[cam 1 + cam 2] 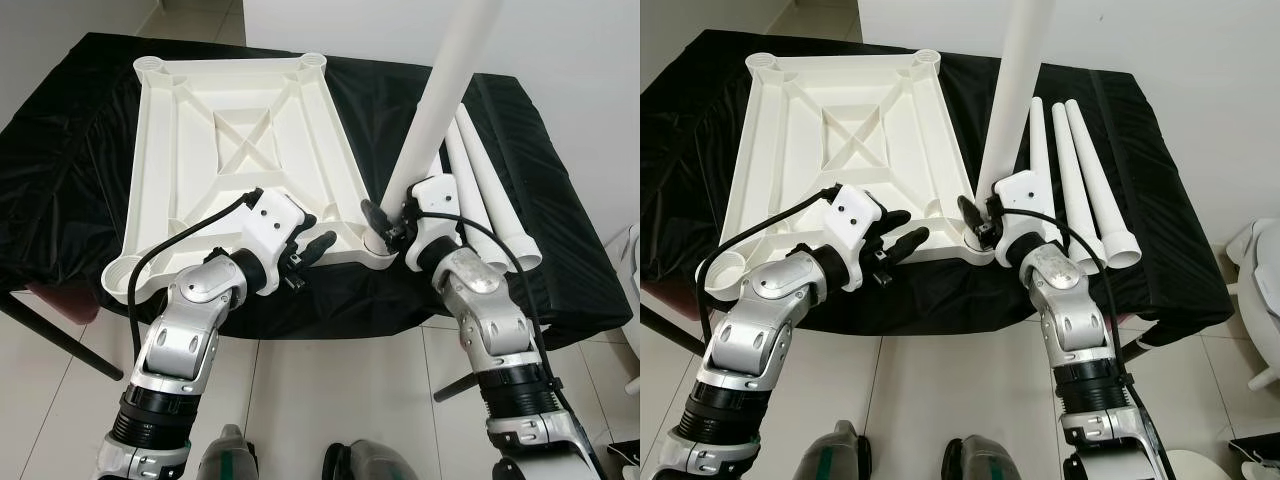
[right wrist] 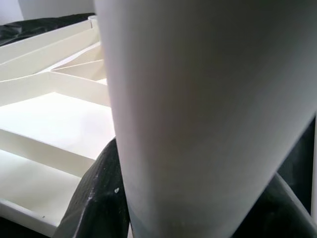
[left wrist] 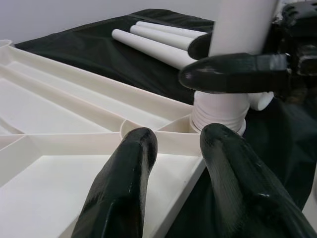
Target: Building children table
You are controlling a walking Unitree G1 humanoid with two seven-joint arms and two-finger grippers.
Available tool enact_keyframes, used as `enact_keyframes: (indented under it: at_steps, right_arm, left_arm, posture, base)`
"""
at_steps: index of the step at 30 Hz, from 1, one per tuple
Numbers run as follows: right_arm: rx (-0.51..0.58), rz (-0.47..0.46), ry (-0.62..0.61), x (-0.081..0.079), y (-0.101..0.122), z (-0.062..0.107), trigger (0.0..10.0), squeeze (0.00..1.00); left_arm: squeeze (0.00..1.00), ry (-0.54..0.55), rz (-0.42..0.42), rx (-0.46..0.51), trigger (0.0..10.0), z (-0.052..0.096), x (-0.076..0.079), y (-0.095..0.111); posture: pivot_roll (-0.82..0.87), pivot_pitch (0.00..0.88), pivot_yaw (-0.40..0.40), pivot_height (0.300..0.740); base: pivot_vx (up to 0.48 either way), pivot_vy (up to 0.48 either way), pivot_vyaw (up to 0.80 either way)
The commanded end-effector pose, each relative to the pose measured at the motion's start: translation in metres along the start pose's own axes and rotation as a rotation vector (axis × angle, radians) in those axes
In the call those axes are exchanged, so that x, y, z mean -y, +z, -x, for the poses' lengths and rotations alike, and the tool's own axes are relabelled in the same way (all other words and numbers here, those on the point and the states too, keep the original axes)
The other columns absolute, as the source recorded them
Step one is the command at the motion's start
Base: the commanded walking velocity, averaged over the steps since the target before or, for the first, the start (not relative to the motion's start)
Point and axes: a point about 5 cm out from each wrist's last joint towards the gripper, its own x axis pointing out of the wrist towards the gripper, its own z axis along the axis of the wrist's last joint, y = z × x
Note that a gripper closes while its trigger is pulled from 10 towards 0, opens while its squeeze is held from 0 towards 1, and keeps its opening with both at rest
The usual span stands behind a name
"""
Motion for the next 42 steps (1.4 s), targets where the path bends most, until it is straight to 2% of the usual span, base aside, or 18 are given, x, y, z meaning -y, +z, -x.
enact_keyframes:
  at_steps: [1,8,16,19,23,27,29,33,36,42]
  right_arm:
    - [-0.034,-0.009,0.028,-0.004,-0.01,0.005,10.0,0.0]
    - [-0.021,-0.007,0.072,-0.01,-0.014,0.009,10.0,0.0]
    - [-0.065,-0.052,-0.024,0.001,-0.022,0.001,10.0,0.0]
    - [-0.094,-0.103,-0.052,0.005,-0.023,-0.005,10.0,0.0]
    - [-0.087,-0.222,-0.053,0.007,-0.013,-0.018,10.0,0.0]
    - [-0.081,-0.234,-0.044,0.006,-0.009,-0.022,10.0,0.0]
    - [-0.082,-0.273,-0.042,0.006,-0.006,-0.026,10.0,0.0]
    - [-0.079,-0.234,-0.049,0.009,-0.005,-0.029,10.0,0.0]
    - [-0.067,-0.152,-0.031,0.004,-0.01,-0.023,10.0,0.0]
    - [-0.05,-0.107,-0.031,0.001,-0.016,-0.015,10.0,0.0]
  left_arm:
    - [0.0,0.103,0.006,-0.015,10.0,0.002,-0.005,-0.002]
    - [0.0,0.125,0.006,-0.015,10.0,0.003,-0.007,0.0]
    - [0.0,0.152,0.001,-0.012,10.0,0.003,-0.008,0.002]
    - [0.0,0.155,-0.003,-0.01,10.0,0.002,-0.009,0.003]
    - [0.0,0.159,-0.011,-0.002,10.0,0.001,-0.009,0.005]
    - [0.0,0.16,-0.009,0.0,10.0,0.001,-0.009,0.005]
    - [0.0,0.165,-0.011,0.002,10.0,0.001,-0.01,0.006]
    - [0.0,0.173,-0.016,0.005,10.0,0.001,-0.01,0.006]
    - [0.0,0.189,-0.017,0.006,10.0,0.003,-0.011,0.006]
    - [0.0,0.205,-0.016,0.007,10.0,0.003,-0.013,0.006]
  posture:
    - [0.04,0.052,-0.05,0.74]
    - [0.04,0.053,-0.051,0.74]
    - [0.04,0.049,-0.049,0.74]
    - [0.04,0.045,-0.047,0.74]
    - [0.04,0.039,-0.048,0.74]
    - [0.05,0.037,-0.05,0.74]
    - [0.05,0.033,-0.053,0.74]
    - [0.06,0.029,-0.059,0.74]
    - [0.06,0.029,-0.062,0.74]
    - [0.06,0.036,-0.065,0.74]
  base:
    - [0.0,0.0,0.0]
    - [0.0,0.0,0.0]
    - [0.0,0.0,0.0]
    - [0.0,0.0,0.0]
    - [0.0,0.0,0.0]
    - [0.0,0.0,0.0]
    - [0.0,0.0,0.0]
    - [0.0,0.0,0.0]
    - [0.0,0.0,0.0]
    - [0.0,0.0,0.0]
